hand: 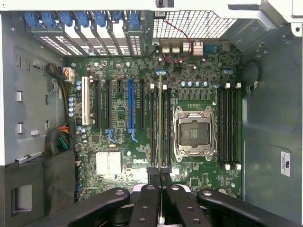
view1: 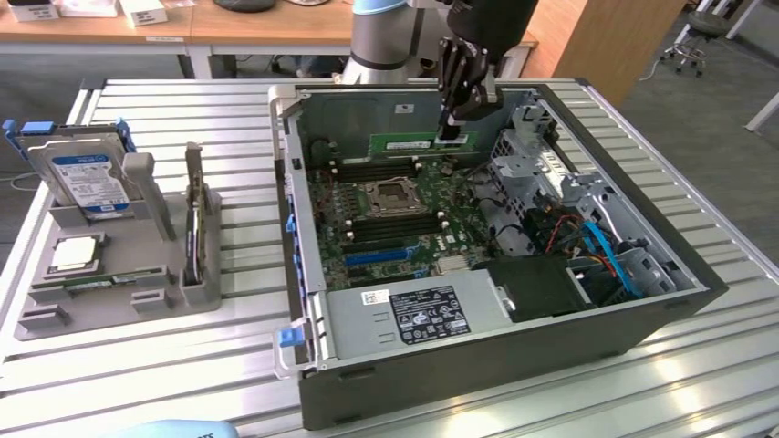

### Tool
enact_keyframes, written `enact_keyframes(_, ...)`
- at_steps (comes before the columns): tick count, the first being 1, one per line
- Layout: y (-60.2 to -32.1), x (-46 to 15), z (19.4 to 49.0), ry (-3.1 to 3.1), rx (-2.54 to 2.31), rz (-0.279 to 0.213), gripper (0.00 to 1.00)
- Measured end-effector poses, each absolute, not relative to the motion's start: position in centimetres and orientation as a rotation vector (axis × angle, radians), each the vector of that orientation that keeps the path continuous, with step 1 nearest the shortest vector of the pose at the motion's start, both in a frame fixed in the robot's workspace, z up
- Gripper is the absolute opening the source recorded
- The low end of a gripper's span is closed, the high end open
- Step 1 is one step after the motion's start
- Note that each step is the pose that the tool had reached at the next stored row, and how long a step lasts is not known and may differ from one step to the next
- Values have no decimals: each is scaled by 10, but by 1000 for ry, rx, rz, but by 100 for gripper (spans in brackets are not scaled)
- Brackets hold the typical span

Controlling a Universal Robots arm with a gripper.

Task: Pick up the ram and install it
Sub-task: 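Insert the ram into the slot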

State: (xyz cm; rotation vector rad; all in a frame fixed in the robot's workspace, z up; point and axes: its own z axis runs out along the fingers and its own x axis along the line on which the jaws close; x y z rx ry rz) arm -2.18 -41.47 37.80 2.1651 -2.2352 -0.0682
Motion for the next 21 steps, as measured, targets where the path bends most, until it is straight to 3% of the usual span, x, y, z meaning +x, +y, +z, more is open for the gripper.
enact_keyframes(21,-415,-22,358,-2235,2165,-68,12)
